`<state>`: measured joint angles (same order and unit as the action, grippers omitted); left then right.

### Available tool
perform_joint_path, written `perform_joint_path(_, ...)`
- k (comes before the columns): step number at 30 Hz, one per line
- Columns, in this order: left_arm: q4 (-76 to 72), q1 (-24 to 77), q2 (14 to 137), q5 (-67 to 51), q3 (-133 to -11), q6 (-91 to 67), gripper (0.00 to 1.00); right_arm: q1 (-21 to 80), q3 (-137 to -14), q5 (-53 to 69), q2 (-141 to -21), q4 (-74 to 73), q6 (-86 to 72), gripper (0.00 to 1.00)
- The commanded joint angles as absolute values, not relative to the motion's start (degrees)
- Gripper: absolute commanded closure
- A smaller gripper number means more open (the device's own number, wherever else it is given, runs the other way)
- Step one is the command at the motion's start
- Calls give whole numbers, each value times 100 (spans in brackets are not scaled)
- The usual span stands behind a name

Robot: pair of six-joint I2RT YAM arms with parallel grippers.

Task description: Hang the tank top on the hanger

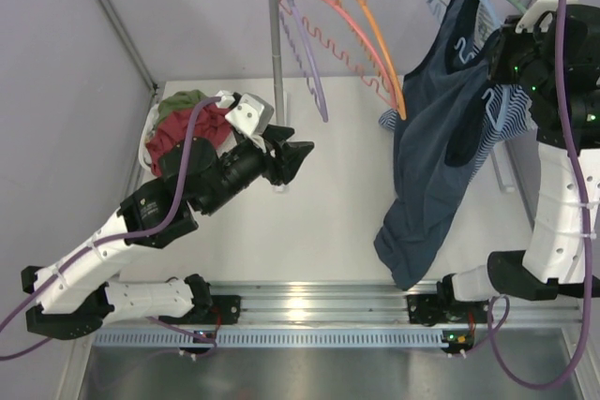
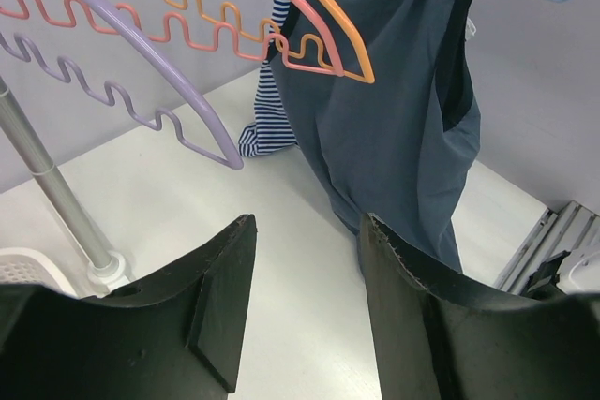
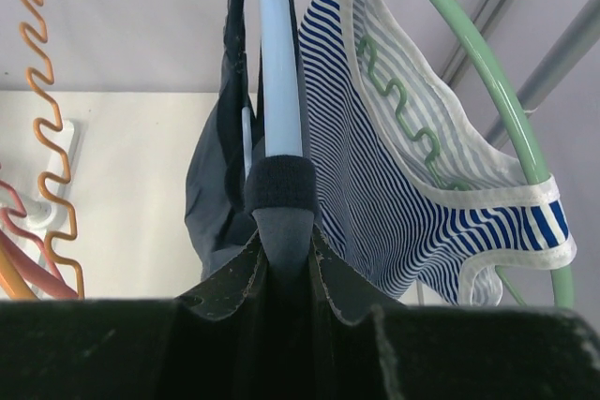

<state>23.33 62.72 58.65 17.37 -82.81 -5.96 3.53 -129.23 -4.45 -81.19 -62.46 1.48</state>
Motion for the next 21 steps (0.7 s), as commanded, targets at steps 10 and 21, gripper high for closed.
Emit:
perform_joint_path(10,2092,6170,5950,1652,-8314,-387,46,44,-13246,106,-8393,-5159,141,100)
perform_joint_path(21,2100,6056,5985,1582,-8227,-431,46,53,-12849,44,-8393,-4869,158,100)
